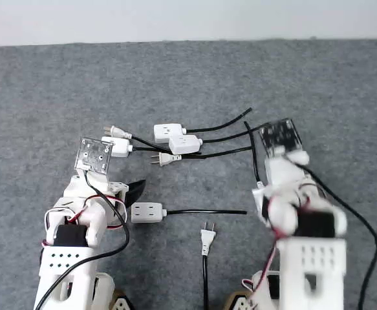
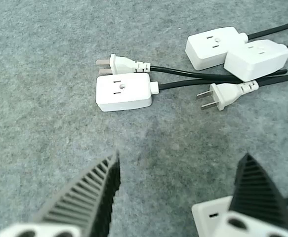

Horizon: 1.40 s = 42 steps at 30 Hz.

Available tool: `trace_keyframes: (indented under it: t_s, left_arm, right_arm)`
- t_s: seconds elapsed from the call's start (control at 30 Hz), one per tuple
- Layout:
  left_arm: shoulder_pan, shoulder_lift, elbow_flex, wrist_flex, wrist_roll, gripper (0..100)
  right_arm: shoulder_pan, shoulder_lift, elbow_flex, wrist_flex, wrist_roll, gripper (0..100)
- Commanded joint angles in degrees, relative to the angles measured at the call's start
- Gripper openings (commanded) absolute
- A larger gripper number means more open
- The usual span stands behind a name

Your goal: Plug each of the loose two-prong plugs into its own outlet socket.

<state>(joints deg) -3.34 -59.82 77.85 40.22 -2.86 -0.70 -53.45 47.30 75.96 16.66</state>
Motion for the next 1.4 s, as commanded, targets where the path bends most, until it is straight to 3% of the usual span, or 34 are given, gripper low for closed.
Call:
trace_keyframes:
  t_s: [0.0, 0.4, 0.57, 0.93, 1.37]
  left_arm:
    - [0.26, -0.7, -0.57, -1.32, -0.44, 35]
    - [0.26, -0.62, -0.57, -1.32, -0.44, 35]
    - [0.26, -0.7, -0.57, -1.32, -0.26, 35]
    - [0.18, -0.88, -0.57, -1.41, -0.18, 35]
    - [0.18, -0.88, -0.57, -1.41, -0.18, 35]
  right_arm:
    - [-5.14, 9.54, -3.25, 0.66, -3.43, 23.3]
    - [-28.35, 26.33, -1.85, -4.35, -20.92, 23.2]
    - [-33.63, 30.99, -1.85, -7.96, -22.33, 23.2]
    - [-39.6, 43.21, -1.85, -11.12, -22.42, 23.2]
    - [-39.6, 51.56, -2.02, -13.23, -22.42, 23.0]
